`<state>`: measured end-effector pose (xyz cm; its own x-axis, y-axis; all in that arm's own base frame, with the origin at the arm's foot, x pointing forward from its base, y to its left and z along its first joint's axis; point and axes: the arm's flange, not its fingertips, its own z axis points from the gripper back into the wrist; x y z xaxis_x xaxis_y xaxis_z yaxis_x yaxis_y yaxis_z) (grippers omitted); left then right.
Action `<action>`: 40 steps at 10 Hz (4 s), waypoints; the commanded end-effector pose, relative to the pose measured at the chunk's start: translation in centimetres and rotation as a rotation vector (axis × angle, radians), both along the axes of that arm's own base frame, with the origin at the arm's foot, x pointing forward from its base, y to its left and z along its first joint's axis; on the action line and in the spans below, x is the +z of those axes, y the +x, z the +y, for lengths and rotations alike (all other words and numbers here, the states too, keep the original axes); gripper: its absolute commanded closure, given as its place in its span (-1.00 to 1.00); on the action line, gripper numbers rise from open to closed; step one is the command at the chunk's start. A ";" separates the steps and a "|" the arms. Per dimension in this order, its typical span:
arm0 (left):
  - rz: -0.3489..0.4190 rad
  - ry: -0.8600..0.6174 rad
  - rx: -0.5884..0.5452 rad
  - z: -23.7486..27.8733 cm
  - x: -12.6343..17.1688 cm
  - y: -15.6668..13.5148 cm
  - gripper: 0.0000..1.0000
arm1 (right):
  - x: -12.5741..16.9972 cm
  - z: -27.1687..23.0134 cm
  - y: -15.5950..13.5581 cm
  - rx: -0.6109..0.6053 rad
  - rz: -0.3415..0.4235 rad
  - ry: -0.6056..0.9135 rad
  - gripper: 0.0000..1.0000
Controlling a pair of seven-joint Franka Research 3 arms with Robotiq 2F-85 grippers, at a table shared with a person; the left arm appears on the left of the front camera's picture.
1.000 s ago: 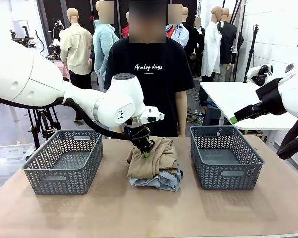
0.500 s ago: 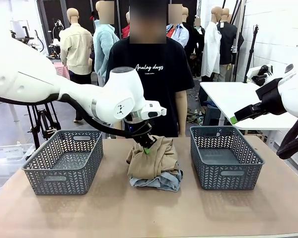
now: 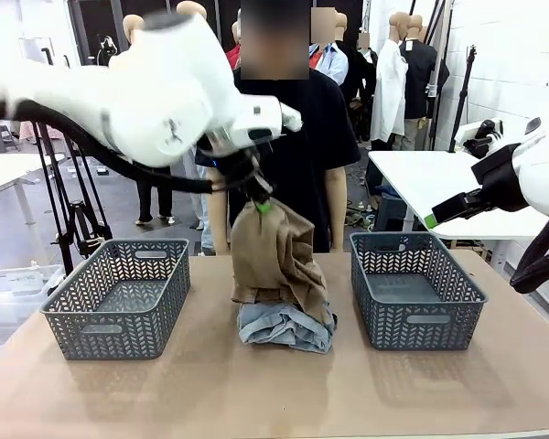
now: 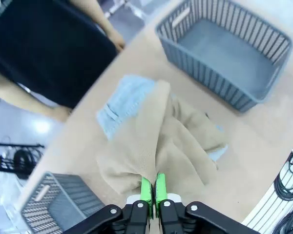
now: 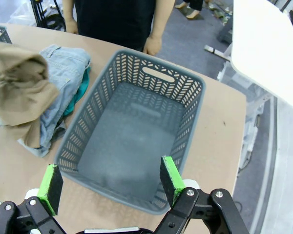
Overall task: Sort the tops and bottoms.
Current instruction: Lift clothes from the center of the table with your left hand, then sort the clothes according to human instructions.
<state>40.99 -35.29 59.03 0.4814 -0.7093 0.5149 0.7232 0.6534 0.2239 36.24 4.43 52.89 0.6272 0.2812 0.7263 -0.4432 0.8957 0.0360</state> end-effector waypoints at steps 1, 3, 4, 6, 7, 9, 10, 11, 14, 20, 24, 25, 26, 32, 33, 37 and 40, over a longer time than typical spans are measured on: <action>-0.077 -0.016 -0.045 2.0 4.1 -1.7 1.00 | -0.2 0.1 0.1 -0.006 0.009 0.003 -1.00; -0.180 0.010 -0.036 2.5 8.1 -3.4 1.00 | -0.2 0.1 0.1 -0.006 0.009 0.003 -1.00; -0.251 0.014 -0.022 2.9 10.2 -3.7 1.00 | -0.2 0.1 0.1 -0.006 0.009 0.003 -1.00; -0.262 -0.009 -0.028 3.3 12.3 -3.4 1.00 | -0.2 0.1 0.1 -0.006 0.009 0.003 -1.00; -0.259 -0.022 -0.024 3.5 12.2 -3.0 1.00 | -0.2 0.1 0.1 -0.006 0.009 0.003 -1.00; -0.248 -0.017 -0.020 3.0 12.0 -4.3 1.00 | -0.2 0.1 0.1 -0.006 0.009 0.003 -1.00; -0.248 -0.017 -0.020 3.0 12.0 -4.3 1.00 | -0.2 0.1 0.1 -0.006 0.009 0.003 -1.00; -0.248 -0.017 -0.020 3.0 12.0 -4.3 1.00 | -0.2 0.1 0.1 -0.006 0.009 0.003 -1.00; -0.248 -0.017 -0.020 3.0 12.0 -4.3 1.00 | -0.2 0.1 0.1 -0.006 0.009 0.003 -1.00; -0.248 -0.017 -0.020 3.0 12.0 -4.3 1.00 | -0.2 0.1 0.1 -0.006 0.009 0.003 -1.00; -0.248 -0.017 -0.020 3.0 12.0 -4.3 1.00 | -0.2 0.1 0.1 -0.006 0.009 0.003 -1.00; -0.248 -0.017 -0.020 3.0 12.0 -4.3 1.00 | -0.2 0.1 0.1 -0.006 0.009 0.003 -1.00; -0.248 -0.017 -0.020 3.0 12.0 -4.3 1.00 | -0.2 0.1 0.1 -0.006 0.009 0.003 -1.00; -0.248 -0.017 -0.020 3.0 12.0 -4.3 1.00 | -0.2 0.1 0.1 -0.006 0.009 0.003 -1.00; -0.248 -0.017 -0.020 3.0 12.0 -4.3 1.00 | -0.2 0.1 0.1 -0.006 0.009 0.003 -1.00; -0.248 -0.017 -0.020 3.0 12.0 -4.3 1.00 | -0.2 0.1 0.1 -0.006 0.009 0.003 -1.00; -0.248 -0.017 -0.020 3.0 12.0 -4.3 1.00 | -0.2 0.1 0.1 -0.006 0.009 0.003 -1.00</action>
